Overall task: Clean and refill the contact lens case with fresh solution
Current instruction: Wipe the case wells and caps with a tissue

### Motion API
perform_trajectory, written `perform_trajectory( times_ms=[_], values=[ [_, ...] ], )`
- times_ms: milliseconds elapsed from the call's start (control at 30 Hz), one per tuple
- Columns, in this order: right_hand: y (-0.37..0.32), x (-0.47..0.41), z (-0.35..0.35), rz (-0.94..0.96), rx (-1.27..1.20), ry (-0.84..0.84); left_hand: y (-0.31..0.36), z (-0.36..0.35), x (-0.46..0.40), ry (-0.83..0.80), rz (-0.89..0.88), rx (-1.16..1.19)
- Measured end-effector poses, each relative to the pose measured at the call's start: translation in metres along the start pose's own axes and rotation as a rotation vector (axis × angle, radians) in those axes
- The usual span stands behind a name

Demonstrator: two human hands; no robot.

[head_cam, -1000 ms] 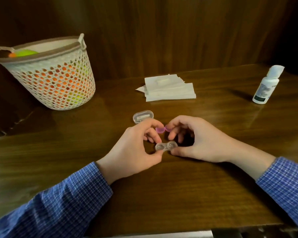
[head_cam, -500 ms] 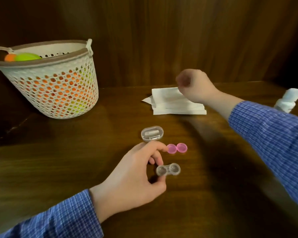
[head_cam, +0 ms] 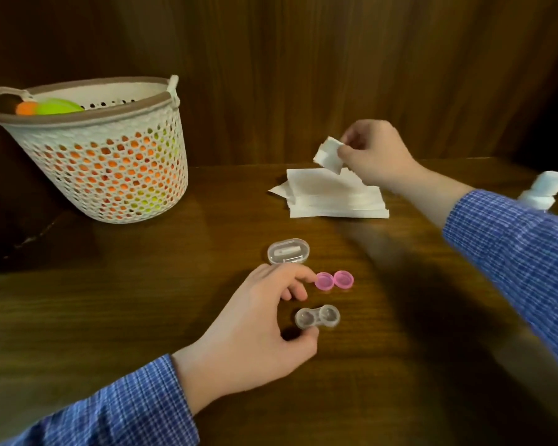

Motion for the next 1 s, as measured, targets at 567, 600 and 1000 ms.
perform_trajectory(
  times_ms=[567, 600, 1000],
  values=[
    [-0.018, 0.197, -0.034, -0.352, -0.886, -0.512, 0.015, 0.015, -0.018, 0.204, 0.167, 0.492],
    [-0.018, 0.197, -0.032, -0.35, -0.913, -0.506, 0.014, 0.014, -0.02, 0.207, 0.184, 0.53],
    [-0.016, 0.192, -0.028, -0.215, -0.757, -0.498, 0.003, 0.003, -0.021, 0.129, 0.3, 0.775]
  ],
)
Point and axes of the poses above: each hand's wrist, its own x-axis away from the middle knuckle, its own z-axis out of the back of the hand, y = z × x, the point moved 9 cm from there along -x, towards the middle knuckle, and after that the axes turned 9 degrees about -x, right-handed, at the moved point
